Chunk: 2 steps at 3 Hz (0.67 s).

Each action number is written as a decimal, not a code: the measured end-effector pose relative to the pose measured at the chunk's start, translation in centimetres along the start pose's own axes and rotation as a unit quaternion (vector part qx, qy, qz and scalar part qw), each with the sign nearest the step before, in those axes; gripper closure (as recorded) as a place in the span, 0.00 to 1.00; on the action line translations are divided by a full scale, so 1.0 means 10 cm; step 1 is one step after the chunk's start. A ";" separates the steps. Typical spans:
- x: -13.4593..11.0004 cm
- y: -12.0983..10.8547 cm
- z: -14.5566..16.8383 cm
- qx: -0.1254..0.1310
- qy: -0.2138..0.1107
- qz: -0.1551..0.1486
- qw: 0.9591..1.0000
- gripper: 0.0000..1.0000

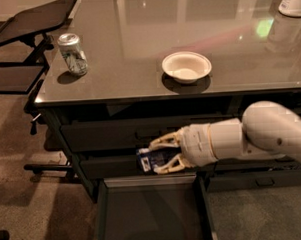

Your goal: Pick rxbar blueberry from bottom drawer and place on counter

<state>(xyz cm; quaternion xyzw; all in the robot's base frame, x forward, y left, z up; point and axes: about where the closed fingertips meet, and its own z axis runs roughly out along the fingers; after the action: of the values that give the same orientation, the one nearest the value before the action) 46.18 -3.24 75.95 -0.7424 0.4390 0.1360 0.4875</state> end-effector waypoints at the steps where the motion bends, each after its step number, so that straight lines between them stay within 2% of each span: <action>1: -0.75 -0.82 0.11 0.034 0.043 -0.054 0.997 1.00; 2: -1.02 -1.30 0.34 0.073 0.066 -0.020 0.995 1.00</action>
Offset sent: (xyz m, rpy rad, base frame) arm 0.0860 0.1229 0.1621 -0.0318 -0.1673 -0.2725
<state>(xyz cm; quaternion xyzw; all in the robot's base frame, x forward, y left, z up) 51.31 6.76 88.58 -0.7207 0.4644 0.0448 0.5128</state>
